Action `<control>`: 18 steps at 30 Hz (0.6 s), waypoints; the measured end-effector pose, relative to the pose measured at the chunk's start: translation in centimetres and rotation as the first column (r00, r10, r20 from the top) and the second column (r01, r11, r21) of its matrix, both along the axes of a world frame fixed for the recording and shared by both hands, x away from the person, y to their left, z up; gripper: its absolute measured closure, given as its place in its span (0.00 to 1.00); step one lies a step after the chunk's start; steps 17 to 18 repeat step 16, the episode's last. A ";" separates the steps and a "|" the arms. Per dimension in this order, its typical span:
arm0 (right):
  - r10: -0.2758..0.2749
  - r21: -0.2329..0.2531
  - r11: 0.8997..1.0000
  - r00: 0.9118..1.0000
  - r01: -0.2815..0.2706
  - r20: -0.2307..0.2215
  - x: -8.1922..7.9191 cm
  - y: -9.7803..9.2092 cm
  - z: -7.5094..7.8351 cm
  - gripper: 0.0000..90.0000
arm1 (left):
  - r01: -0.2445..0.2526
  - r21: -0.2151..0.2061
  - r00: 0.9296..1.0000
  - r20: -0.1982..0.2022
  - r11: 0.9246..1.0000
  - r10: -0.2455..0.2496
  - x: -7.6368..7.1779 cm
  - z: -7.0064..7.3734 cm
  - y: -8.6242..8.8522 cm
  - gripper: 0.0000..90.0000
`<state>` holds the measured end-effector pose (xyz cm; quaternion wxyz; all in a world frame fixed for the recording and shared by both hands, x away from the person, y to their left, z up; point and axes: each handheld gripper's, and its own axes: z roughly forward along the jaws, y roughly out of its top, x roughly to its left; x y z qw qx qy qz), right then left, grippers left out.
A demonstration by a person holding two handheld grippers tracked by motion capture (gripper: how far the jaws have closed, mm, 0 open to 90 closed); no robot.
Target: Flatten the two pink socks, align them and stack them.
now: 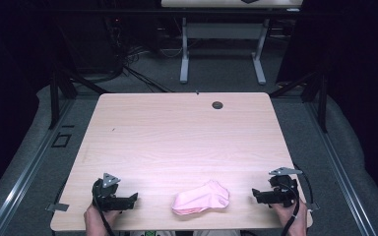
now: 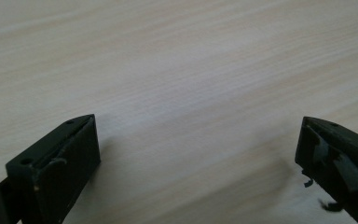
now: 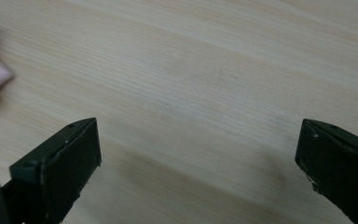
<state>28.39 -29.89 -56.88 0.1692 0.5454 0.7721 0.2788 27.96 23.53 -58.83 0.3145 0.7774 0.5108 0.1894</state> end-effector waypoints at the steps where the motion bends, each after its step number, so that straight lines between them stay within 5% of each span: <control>1: -0.002 -0.007 1.000 1.000 0.002 -0.010 0.1 -0.2 -0.3 0.00 | -0.006 0.007 1.000 0.007 1.000 0.006 0.0 -0.1 0.1 0.00; 4: -0.012 -0.046 0.999 1.000 0.012 -0.016 0.4 -0.2 -1.0 0.00 | 0.008 0.004 0.999 0.035 1.000 -0.008 0.3 -0.4 0.3 0.00; 9: 0.021 0.007 1.000 0.993 -0.022 0.117 -0.2 -0.8 -2.0 0.00 | 0.022 0.005 0.999 0.048 1.000 -0.022 0.7 -0.5 0.5 0.00; 18: 0.024 0.009 1.000 0.991 -0.025 0.129 -0.4 -0.9 -2.1 0.00 | 0.022 0.007 0.999 0.049 1.000 -0.023 1.2 -0.5 0.6 0.00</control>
